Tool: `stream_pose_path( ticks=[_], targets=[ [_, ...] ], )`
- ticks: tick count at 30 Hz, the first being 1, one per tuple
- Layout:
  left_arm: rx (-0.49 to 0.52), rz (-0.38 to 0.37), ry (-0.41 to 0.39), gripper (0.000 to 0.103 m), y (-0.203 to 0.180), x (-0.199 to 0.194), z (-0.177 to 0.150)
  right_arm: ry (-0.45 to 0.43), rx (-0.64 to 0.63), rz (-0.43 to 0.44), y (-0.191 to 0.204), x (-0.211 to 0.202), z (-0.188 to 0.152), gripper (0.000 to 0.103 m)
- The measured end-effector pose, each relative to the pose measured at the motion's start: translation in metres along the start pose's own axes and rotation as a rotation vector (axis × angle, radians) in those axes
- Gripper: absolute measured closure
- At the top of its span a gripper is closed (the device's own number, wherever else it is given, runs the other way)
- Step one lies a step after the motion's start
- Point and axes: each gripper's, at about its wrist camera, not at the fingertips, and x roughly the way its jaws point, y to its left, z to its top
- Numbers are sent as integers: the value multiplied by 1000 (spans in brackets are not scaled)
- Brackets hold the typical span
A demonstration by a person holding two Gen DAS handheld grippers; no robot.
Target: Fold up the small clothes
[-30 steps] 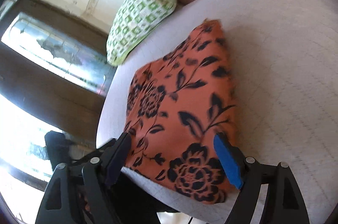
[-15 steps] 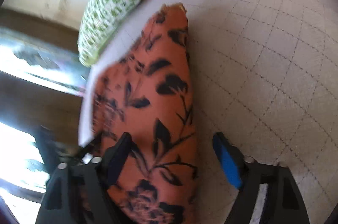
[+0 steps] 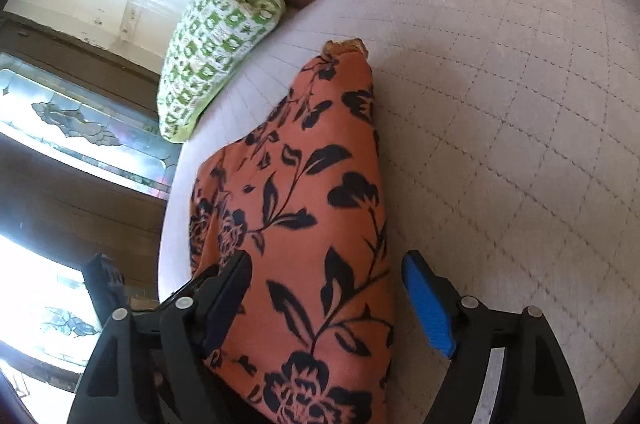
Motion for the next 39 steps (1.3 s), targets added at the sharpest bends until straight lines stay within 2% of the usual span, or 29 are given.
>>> stream_pose_path(
  ticks=[1,2,5,6,9,11,12,13,14,16,20,23,28,30,32,33,34,35,36,39],
  targets=[
    [0,1,0,48,0,0,0,48,-11,8,0,11,0,24],
    [-1,2,0,48,-1,0,-1,94,-39,-9,3,22,-2,44],
    [-2,4,0,47,0,0,-3,56,-114,-77,20,15,-6,58],
    [-3,5,1,47,0,1,-3,37,-128,-79,25,9,-7,59],
    [-11,2,6,45,0,3,-3,41,-174,-117,29,12,-8,59],
    [-21,-6,9,46,0,-2,-2,82,-90,-110,8,23,-6,44],
    [-29,-11,-16,46,1,-13,-1,70,-45,-59,2,19,-7,41],
    [-31,-16,-41,46,2,-20,-1,65,-31,-39,0,14,-7,31],
    [-29,-18,-69,46,3,-27,0,41,-36,-31,1,7,-7,26],
    [-26,-33,-88,46,8,-35,1,5,-55,-19,2,-3,-4,26],
    [-112,-95,-32,46,30,-26,-3,-29,-26,-1,-1,-8,6,26],
    [-136,-152,-49,46,34,-33,-9,-36,-36,2,4,-8,12,26],
    [-63,-181,-87,46,8,-47,-4,-107,-56,-10,13,-12,31,26],
    [-17,-193,-102,46,-5,-49,-3,-101,-49,-6,10,-9,43,26],
    [31,-154,-76,46,-13,-40,-5,-95,-23,-8,3,3,58,26],
    [43,-104,-35,46,-15,-25,-7,-77,-5,-4,-2,14,68,26],
    [48,-84,-12,47,-14,-16,-8,-32,14,12,-8,30,75,28],
    [54,-71,-13,47,-15,-11,-9,34,42,26,-11,47,78,60],
    [68,-54,-19,47,-19,-10,-9,56,36,17,-8,53,78,70],
    [89,-34,-25,47,-23,-11,-10,-35,-154,-87,31,37,67,69]
  ],
)
